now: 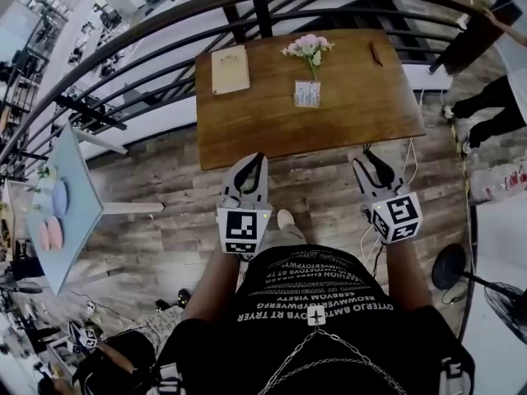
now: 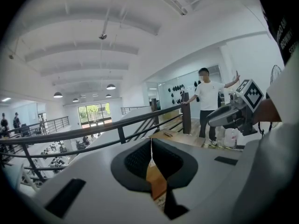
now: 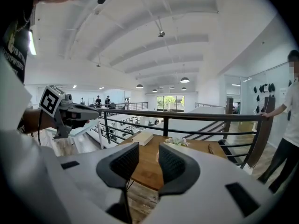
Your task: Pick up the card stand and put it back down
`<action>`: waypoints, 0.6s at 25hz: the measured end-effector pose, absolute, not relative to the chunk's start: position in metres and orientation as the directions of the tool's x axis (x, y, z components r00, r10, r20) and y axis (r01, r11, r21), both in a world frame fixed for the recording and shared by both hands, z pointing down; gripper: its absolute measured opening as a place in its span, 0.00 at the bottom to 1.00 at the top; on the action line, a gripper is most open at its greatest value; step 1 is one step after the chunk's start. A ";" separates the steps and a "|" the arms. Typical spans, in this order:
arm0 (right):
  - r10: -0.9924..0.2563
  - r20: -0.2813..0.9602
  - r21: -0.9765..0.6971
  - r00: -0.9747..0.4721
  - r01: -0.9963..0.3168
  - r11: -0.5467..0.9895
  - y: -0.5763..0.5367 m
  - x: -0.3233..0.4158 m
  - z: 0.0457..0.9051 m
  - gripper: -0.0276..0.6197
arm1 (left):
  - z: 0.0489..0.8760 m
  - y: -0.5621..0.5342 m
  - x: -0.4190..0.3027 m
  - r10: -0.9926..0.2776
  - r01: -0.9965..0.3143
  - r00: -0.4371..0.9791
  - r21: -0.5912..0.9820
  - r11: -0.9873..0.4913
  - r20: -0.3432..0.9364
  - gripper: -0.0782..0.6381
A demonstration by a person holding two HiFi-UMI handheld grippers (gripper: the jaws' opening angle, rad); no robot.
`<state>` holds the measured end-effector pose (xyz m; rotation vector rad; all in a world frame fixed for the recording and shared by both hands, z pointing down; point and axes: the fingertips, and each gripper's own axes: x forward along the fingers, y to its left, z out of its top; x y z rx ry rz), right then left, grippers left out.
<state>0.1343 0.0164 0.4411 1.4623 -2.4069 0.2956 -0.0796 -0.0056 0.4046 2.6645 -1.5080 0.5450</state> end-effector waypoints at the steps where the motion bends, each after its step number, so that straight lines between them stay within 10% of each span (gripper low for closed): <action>1: -0.826 0.366 -0.015 -0.428 -0.890 0.455 0.012 0.133 0.441 0.24 | 0.403 -0.011 -0.081 -0.823 -0.834 0.473 -0.142 -0.533 0.314 0.15; 15: -0.848 0.365 0.032 -0.386 -0.905 0.425 -0.057 0.087 0.424 0.24 | 0.396 -0.083 -0.119 -0.797 -0.803 0.533 -0.128 -0.582 0.283 0.15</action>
